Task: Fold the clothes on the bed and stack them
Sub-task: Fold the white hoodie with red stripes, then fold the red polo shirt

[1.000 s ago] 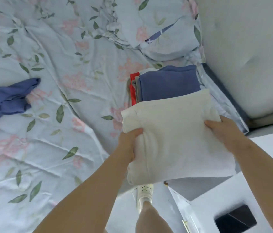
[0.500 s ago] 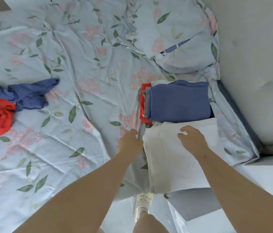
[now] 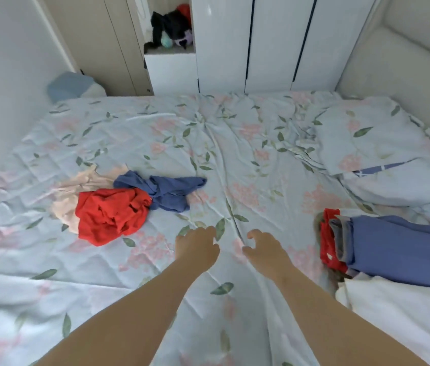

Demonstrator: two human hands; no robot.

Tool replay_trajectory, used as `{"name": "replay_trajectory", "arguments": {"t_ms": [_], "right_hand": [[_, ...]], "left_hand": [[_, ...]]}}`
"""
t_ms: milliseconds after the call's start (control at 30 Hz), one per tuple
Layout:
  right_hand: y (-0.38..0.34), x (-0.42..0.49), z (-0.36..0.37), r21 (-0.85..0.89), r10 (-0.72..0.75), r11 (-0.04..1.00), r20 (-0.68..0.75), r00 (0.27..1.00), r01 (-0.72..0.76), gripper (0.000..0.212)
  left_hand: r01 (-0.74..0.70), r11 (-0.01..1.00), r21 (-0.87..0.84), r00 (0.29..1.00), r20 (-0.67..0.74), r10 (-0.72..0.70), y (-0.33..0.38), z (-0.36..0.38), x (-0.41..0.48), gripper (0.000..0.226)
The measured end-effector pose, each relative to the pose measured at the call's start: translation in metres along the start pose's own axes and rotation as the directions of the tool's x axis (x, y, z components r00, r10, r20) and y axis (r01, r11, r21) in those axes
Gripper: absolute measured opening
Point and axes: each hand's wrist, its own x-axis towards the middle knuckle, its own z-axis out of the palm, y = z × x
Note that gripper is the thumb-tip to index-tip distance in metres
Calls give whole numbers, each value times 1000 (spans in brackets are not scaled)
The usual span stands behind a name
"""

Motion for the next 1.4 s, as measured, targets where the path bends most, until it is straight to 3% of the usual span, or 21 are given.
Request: {"name": "replay_trajectory", "arguments": {"t_ms": [333, 500, 800, 1067, 1400], "right_hand": [[-144, 1, 69, -4, -128, 992, 73, 989, 129, 36], [-174, 4, 77, -33, -216, 975, 88, 972, 220, 37], [-199, 2, 100, -28, -276, 958, 165, 947, 284, 40], [-238, 25, 123, -33, -221, 973, 154, 963, 228, 38], [-302, 75, 205, -34, -13, 999, 192, 981, 20, 37]], "left_hand": [[22, 991, -129, 1000, -19, -25, -165, -36, -39, 35], [52, 980, -190, 990, -120, -76, -192, -54, -51, 34], [122, 968, -221, 974, -162, -160, -227, -48, -66, 31], [119, 963, -240, 978, -141, -156, -289, -52, -42, 30], [122, 951, -285, 993, 43, -114, -410, -19, 22, 30]]}}
